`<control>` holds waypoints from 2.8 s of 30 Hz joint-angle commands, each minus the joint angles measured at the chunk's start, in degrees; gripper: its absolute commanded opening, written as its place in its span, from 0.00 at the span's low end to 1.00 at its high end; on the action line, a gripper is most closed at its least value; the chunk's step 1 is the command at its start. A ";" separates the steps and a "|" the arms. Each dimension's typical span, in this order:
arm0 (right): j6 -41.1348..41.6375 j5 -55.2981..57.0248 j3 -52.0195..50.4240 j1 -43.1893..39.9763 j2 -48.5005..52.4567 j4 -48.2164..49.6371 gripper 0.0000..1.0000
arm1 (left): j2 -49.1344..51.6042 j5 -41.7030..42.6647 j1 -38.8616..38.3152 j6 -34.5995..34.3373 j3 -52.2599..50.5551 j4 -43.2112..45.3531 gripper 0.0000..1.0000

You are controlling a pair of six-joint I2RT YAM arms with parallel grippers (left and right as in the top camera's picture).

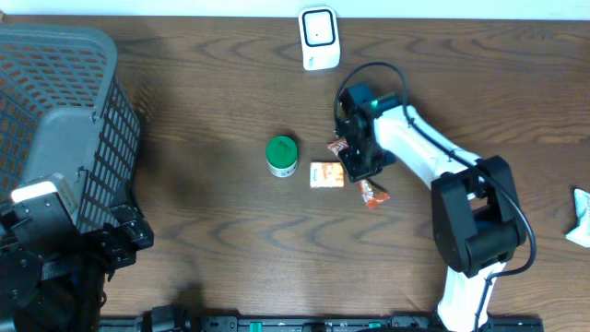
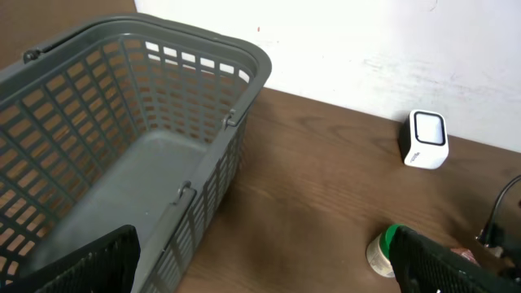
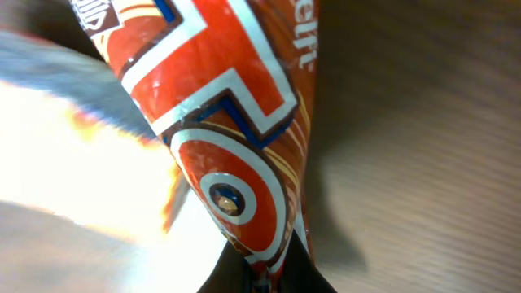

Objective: Scan the item barcode
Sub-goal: 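Lift the TOP bar with the right gripper and carry it toward the scanner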

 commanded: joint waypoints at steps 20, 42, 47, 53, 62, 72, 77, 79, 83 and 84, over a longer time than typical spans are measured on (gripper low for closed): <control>-18.10 -62.73 4.63 -24.41 -0.24 -38.12 0.01 | -0.11 0.57 -0.20 -0.50 -0.13 0.02 0.98; -22.99 -73.00 4.48 -24.50 0.52 -11.26 0.01 | -0.11 0.57 -0.20 -0.50 -0.13 0.02 0.98; -25.51 -81.11 4.44 -23.85 1.40 5.01 0.01 | -0.11 0.57 -0.20 -0.50 -0.13 0.02 0.98; -33.05 -84.54 4.31 -18.56 1.75 22.86 0.01 | -0.11 0.57 -0.20 -0.50 -0.13 0.02 0.98; -20.61 -84.54 4.31 -8.33 1.77 57.09 0.01 | -0.11 0.57 -0.20 -0.50 -0.13 0.02 0.98; -4.04 -84.52 4.31 -4.24 1.77 95.54 0.01 | -0.11 0.57 -0.20 -0.50 -0.13 0.02 0.98; 2.21 -84.52 4.31 -4.35 1.77 103.97 0.01 | -0.11 0.57 -0.20 -0.50 -0.13 0.02 0.98; 4.04 -84.52 4.31 -4.39 1.77 104.13 0.01 | -0.11 0.57 -0.20 -0.50 -0.13 0.02 0.98; 7.91 -84.52 4.31 -4.79 1.77 103.56 0.01 | -0.11 0.57 -0.20 -0.50 -0.13 0.02 0.98; 9.44 -84.52 4.31 -4.83 1.77 103.58 0.01 | -0.11 0.57 -0.20 -0.50 -0.13 0.02 0.98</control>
